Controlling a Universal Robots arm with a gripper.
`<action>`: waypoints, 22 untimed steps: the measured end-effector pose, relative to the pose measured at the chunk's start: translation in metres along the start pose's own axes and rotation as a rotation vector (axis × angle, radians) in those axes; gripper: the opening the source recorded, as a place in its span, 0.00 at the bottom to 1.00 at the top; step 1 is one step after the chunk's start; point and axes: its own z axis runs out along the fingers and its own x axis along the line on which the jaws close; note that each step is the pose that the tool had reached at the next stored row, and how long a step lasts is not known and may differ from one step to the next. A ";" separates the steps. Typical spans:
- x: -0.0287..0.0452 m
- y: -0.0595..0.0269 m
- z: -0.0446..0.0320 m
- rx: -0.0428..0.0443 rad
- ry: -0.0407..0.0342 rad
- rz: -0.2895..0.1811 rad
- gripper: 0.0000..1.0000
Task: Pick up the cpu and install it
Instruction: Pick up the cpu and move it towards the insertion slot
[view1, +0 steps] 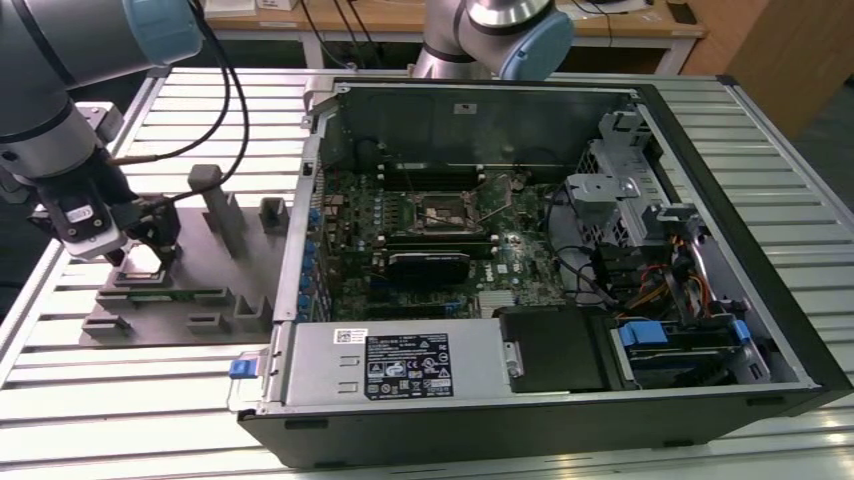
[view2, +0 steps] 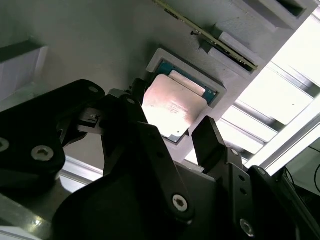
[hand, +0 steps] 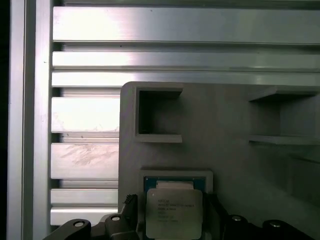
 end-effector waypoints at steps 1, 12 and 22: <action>0.0000 0.0000 0.0005 -0.0003 0.0000 0.000 0.65; 0.0000 -0.0001 0.0023 -0.0006 0.0012 0.000 0.65; 0.0000 -0.0001 0.0024 -0.0006 0.0012 0.000 0.55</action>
